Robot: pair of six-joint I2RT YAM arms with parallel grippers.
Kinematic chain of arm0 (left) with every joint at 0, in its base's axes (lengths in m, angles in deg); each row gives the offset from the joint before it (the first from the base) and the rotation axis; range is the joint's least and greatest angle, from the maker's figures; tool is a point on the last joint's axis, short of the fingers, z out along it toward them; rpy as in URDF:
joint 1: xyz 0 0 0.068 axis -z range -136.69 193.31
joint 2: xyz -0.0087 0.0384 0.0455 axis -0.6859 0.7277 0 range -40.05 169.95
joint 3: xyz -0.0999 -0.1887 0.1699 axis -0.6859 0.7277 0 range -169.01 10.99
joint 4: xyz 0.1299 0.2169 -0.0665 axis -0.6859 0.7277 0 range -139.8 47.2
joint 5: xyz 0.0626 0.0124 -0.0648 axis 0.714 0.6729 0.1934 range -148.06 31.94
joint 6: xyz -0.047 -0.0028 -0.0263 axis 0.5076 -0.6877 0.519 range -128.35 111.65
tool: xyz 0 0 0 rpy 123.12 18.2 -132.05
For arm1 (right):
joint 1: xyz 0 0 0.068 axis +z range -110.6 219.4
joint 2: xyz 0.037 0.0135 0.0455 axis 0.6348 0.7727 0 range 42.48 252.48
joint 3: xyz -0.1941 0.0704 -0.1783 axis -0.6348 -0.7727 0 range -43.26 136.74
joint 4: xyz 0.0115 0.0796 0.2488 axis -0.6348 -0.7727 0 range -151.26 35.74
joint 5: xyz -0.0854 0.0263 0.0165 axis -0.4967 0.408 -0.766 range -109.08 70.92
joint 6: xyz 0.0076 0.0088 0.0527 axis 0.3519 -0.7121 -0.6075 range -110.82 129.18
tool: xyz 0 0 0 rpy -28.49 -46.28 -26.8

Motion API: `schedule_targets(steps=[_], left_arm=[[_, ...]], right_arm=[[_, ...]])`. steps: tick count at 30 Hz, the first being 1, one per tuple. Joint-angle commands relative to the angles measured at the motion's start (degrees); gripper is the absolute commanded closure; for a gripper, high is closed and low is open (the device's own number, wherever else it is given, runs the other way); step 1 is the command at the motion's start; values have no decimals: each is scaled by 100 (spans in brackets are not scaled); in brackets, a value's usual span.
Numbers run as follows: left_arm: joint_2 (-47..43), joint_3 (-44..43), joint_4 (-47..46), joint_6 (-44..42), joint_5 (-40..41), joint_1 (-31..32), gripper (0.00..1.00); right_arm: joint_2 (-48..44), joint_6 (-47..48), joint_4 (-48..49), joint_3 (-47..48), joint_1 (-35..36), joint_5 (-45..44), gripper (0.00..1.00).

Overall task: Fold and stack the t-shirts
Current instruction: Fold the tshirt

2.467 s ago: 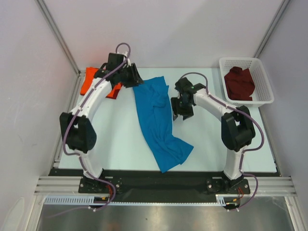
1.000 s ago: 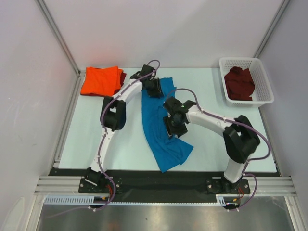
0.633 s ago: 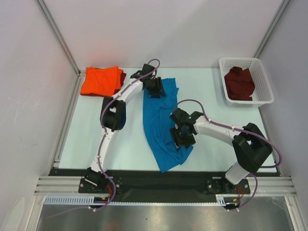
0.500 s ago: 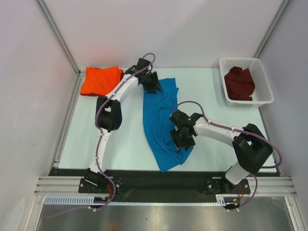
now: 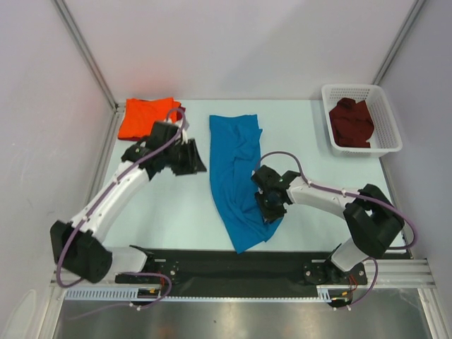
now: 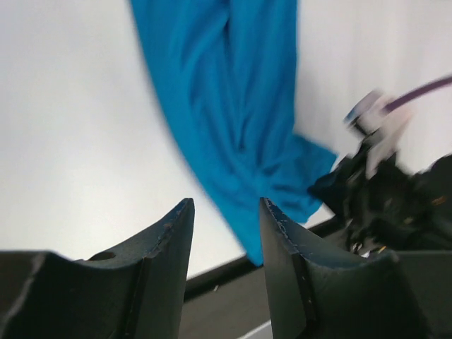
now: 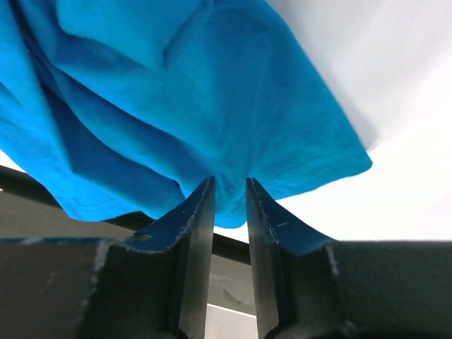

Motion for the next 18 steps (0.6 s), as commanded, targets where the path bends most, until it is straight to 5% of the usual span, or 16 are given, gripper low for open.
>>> schedule_targets(steps=[1, 7, 15, 18], left_arm=[[-712, 834, 243, -3, 46, 0, 53], [-1671, 1521, 463, 58, 56, 0, 51], [-1743, 1846, 375, 67, -15, -18, 51], [-1699, 1916, 314, 41, -24, -18, 51]], right_arm=[[116, -261, 387, -25, 141, -260, 69], [318, -1219, 845, -377, 799, 12, 71], [328, -2046, 592, 253, 2197, -58, 70], [240, -2046, 179, 545, 2067, -357, 69]])
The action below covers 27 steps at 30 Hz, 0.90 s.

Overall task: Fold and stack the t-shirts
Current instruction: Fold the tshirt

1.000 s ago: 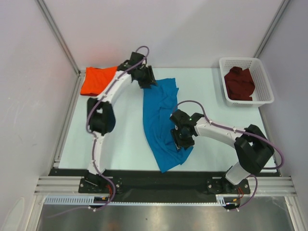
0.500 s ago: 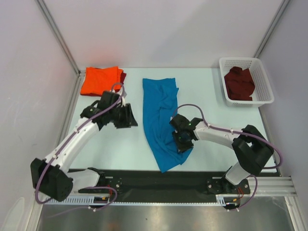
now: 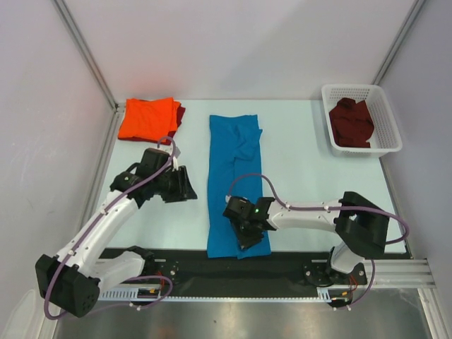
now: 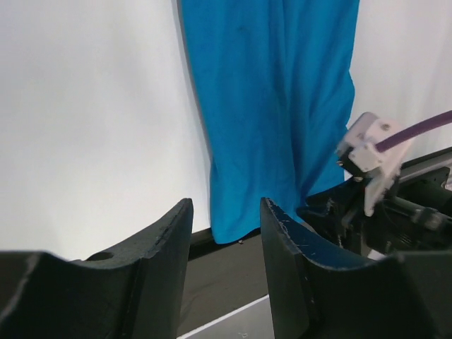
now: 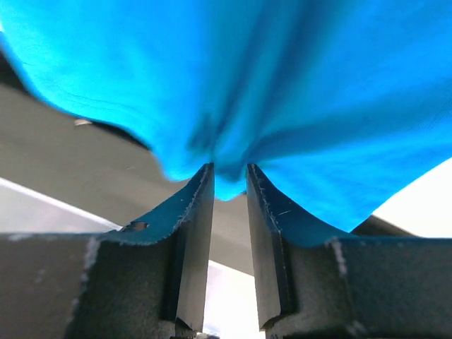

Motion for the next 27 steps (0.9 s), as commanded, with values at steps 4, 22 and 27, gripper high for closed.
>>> schedule_targets(steps=[4, 22, 27], left_arm=[[320, 35, -512, -38, -341, -15, 51], [3615, -2337, -1943, -275, 1476, 468, 51], [4861, -3268, -2191, -521, 1636, 450, 53]], right_arm=[[-259, 75, -749, 1052, -592, -535, 64], [2463, 2035, -1242, 4574, -3160, -437, 43], [3508, 2422, -1321, 5824, -3239, -817, 43]])
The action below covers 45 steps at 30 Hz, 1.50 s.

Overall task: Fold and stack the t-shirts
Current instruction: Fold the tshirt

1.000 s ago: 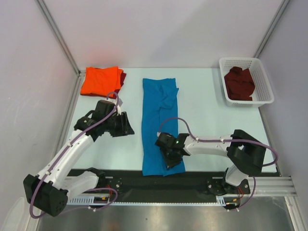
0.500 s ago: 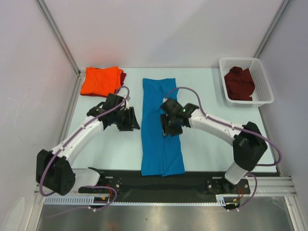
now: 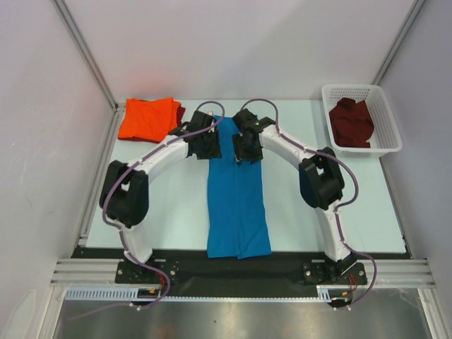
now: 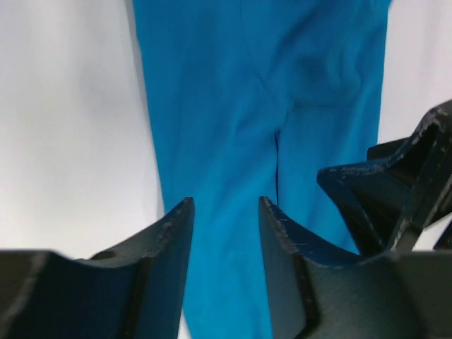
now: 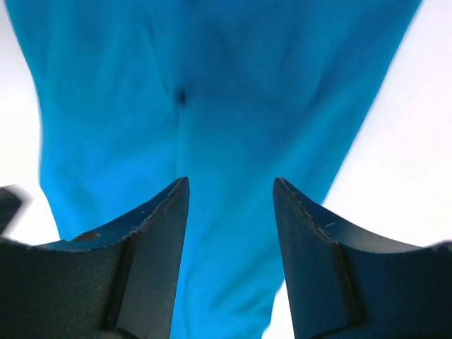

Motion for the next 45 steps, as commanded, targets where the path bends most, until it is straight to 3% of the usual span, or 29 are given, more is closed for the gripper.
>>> schedule_targets(steps=[1, 5, 11, 22, 32, 40, 45], left_arm=[[654, -690, -329, -244, 237, -4, 56], [1297, -1245, -161, -51, 87, -48, 64], [1605, -1237, -267, -68, 96, -83, 69], [2369, -1614, -477, -85, -633, -408, 66], [3433, -3484, -12, -384, -1258, -707, 62], [2397, -3021, -13, -568, -977, -795, 52], [1334, -2705, 233, -806, -889, -813, 47]], right_arm=[[450, 399, -84, 979, -107, -363, 44], [847, 302, -66, 1316, -257, -266, 52], [1066, 320, 232, 1273, -336, -125, 58], [1681, 240, 277, 1632, -591, -160, 47], [2605, 653, -102, 3073, -907, 24, 45], [2175, 689, -75, 3250, -995, 147, 37], [1446, 820, -251, 3136, -987, 165, 34]])
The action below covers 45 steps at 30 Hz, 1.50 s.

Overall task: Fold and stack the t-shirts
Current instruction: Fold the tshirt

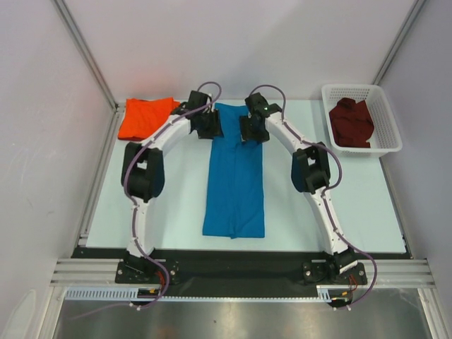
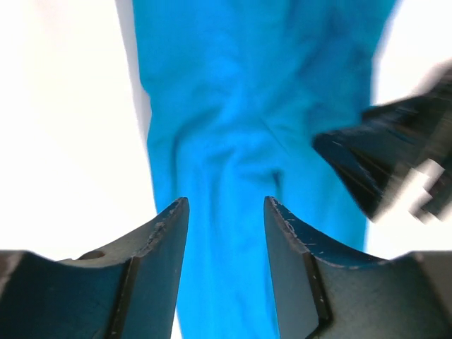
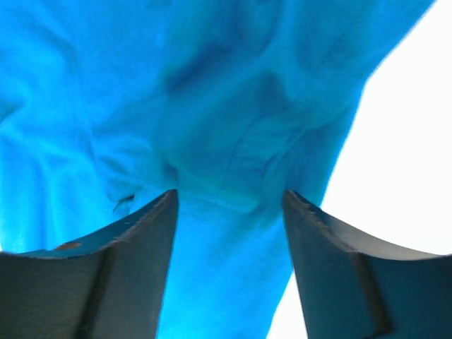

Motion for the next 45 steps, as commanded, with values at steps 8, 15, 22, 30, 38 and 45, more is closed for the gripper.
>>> schedule_targets(steps=[8, 15, 22, 30, 38, 45], left_arm=[[-3675, 2745, 406, -396, -146, -59, 45], [-5811, 4849, 925, -361, -1244, -103, 43], [-6806, 6914, -31, 481, -2370, -77, 42], [-6876, 7565, -401, 1395, -2282, -94, 41], [-7053, 8322, -499, 2004, -1949, -76, 42], [-6684, 8445, -867, 2074, -1782, -68, 44]], right_arm=[[-2419, 47, -978, -1201, -56, -142, 28], [-5011, -610, -233, -4944, 93, 1077, 25], [-7166, -1919, 997, -7858, 480, 2125, 27], [-8159, -2801, 1684, -9741, 1104, 2293, 28], [-8003, -3135, 2440, -10462, 1078, 2758, 37], [-7809, -3109, 2765, -10726, 824, 2627, 44]])
